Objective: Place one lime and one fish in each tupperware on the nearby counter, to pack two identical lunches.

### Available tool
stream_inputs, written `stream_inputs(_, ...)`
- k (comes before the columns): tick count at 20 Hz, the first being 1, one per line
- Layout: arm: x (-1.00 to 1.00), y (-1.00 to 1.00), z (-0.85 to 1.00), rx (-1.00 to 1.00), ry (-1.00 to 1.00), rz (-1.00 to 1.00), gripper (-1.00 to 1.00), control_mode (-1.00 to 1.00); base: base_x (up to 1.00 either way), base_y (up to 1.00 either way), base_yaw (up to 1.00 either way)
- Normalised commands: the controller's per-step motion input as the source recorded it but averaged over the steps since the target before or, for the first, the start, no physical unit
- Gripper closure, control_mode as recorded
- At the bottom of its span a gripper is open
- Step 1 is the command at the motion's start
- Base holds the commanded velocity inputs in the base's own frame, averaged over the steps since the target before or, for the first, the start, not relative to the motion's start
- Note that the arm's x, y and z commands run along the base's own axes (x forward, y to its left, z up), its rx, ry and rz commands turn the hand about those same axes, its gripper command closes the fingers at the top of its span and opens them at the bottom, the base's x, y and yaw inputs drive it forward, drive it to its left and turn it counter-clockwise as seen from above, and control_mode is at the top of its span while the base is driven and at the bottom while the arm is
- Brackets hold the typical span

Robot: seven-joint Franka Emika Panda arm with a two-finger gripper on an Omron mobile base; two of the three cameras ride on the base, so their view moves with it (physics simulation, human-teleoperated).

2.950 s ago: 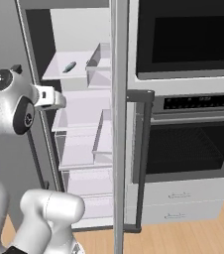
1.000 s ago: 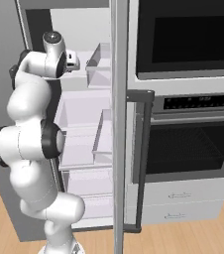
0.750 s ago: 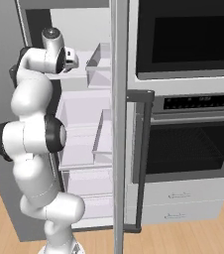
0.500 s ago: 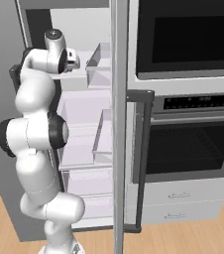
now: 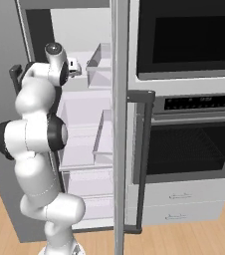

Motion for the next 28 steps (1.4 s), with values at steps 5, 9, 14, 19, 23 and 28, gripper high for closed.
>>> stream_inputs(5,0.32,0.00,0.47,0.00,0.02,0.00,-1.00,-1.00,0.00,0.00,0.00)
stream_inputs(9,0.36,0.00,0.62,0.00,0.08,0.00,-1.00,-1.00,0.00,0.00,0.00)
stream_inputs(14,0.29,0.01,-0.51,0.00,0.02,0.00,-1.00,-1.00,0.00,0.00,0.00)
stream_inputs(19,0.14,0.02,-0.26,0.00,0.02,0.00,-1.00,-1.00,0.00,0.00,0.00)
stream_inputs(23,0.32,0.09,0.05,-0.01,0.06,0.00,-1.00,-1.00,0.00,0.00,0.00)
stream_inputs(28,0.45,0.24,0.00,-0.01,0.06,0.00,-1.00,-1.00,0.00,0.00,0.00)
